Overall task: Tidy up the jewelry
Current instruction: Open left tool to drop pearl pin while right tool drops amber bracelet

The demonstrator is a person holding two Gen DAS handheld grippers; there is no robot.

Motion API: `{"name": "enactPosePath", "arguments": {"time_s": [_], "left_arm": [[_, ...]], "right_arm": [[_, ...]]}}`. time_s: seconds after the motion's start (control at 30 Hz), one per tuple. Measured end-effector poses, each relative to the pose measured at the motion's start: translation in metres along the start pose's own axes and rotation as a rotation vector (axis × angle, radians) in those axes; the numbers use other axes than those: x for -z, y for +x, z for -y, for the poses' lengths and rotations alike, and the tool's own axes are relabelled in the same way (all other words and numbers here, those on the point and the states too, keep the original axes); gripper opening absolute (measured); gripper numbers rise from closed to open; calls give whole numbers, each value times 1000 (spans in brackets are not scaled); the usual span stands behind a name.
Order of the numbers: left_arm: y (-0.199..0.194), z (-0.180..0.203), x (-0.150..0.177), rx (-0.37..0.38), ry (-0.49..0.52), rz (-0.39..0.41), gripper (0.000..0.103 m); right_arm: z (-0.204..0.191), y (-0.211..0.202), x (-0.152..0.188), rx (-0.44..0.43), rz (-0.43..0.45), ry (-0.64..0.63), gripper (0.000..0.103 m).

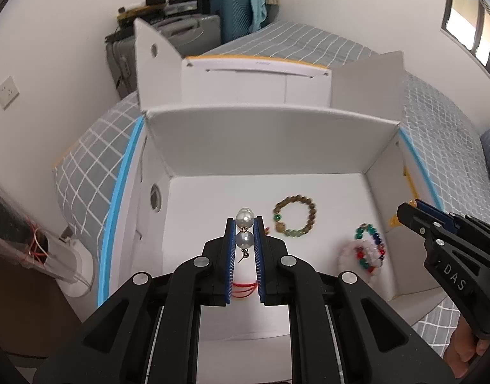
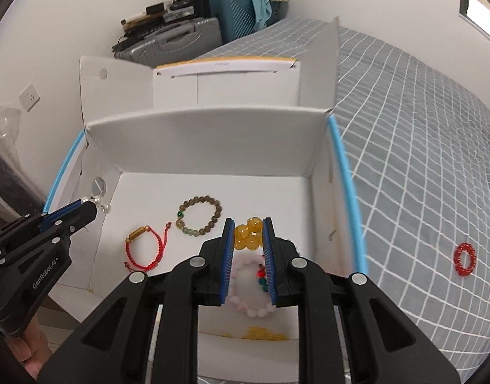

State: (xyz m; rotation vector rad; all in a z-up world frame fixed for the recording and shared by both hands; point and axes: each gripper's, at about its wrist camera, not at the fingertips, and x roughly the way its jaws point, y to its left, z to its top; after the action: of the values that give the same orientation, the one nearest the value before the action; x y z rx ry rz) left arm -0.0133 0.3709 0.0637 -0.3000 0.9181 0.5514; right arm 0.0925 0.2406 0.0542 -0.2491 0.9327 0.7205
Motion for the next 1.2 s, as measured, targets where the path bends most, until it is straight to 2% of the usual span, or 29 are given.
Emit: {"name": "enactPosePath", "arguments": {"time_s": [0.43,0.8,0.83,0.87,0.9,0.93,1.0,1.03,1.07,1.1,1.13,1.2], "left_arm": [[32,-20,14,-33,-20,-83,11],[35,-21,14,-32,-25,-98,15],[34,-21,13,-30,-25,-94,21],[32,-21,13,-29,-28,-92,27],[29,-21,13,-31,-32,-85,42],[26,-21,13,-35,-37,-71,50],[21,-21,11,-41,-37,-57,54],[19,-21,11,-42,-38,-54,61],[15,-20,10,-46,-40,-46,66],[13,-20,9,-55,-39,-34,77],[10,-19,8,-76,-36,-14,84],[7,-19,6,-89,-39,1,87]], "right_arm": [[-18,36,18,7,-87,-33,17],[-23,37,19,26,-88,-70,19],[-22,36,18,25,-87,-69,19],[-22,33,18,25,-79,-68,24],[-22,31,17,26,-73,-68,33],[-22,30,17,27,-67,-68,37],[-20,23,15,29,-45,-63,47],[-19,21,14,32,-39,-60,49],[-18,17,14,35,-31,-56,56],[-17,14,13,31,-25,-54,61],[-16,12,12,27,-19,-55,63],[-14,7,11,31,-9,-57,71]]}}
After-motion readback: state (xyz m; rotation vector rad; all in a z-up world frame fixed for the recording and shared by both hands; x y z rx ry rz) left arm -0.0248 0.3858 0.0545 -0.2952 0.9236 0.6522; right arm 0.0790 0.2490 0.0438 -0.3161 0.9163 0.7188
